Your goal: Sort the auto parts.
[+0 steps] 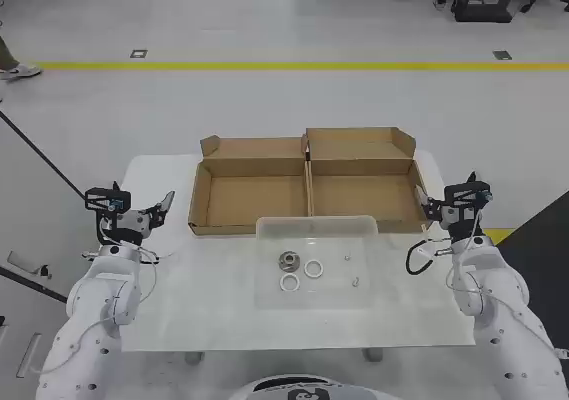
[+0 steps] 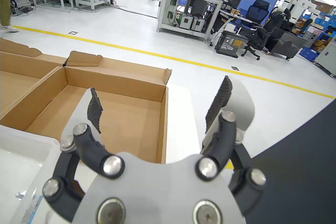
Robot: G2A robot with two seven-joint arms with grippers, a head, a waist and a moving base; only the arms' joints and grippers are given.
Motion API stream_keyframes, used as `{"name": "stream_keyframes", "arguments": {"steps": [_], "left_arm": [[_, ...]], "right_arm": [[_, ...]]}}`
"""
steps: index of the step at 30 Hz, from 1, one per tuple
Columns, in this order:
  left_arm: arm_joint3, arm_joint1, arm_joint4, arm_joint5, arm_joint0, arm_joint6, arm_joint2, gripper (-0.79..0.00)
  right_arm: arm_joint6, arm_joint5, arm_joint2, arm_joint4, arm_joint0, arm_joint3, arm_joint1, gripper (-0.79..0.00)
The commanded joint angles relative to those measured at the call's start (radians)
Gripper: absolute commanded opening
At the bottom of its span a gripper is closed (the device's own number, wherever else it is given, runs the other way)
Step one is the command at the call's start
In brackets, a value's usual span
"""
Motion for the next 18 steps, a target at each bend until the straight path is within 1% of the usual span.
{"name": "stream_keyframes", "arguments": {"steps": [1,5,9,13,18], "left_arm": [[0.0,0.0,0.0,0.0,0.0,0.0,0.0,0.0],[0.0,0.0,0.0,0.0,0.0,0.0,0.0,0.0],[0.0,0.0,0.0,0.0,0.0,0.0,0.0,0.0],[0.0,0.0,0.0,0.0,0.0,0.0,0.0,0.0],[0.0,0.0,0.0,0.0,0.0,0.0,0.0,0.0]], "right_arm": [[0.007,-0.041,0.008,0.012,0.007,-0.015,0.002,0.0],[0.062,-0.15,0.043,0.026,0.037,-0.047,0.01,0.0],[0.147,-0.305,0.066,0.047,0.085,-0.084,0.021,0.0],[0.236,-0.456,0.08,0.073,0.149,-0.096,0.032,0.0],[0.363,-0.621,0.074,0.15,0.239,-0.101,0.045,0.0]]}}
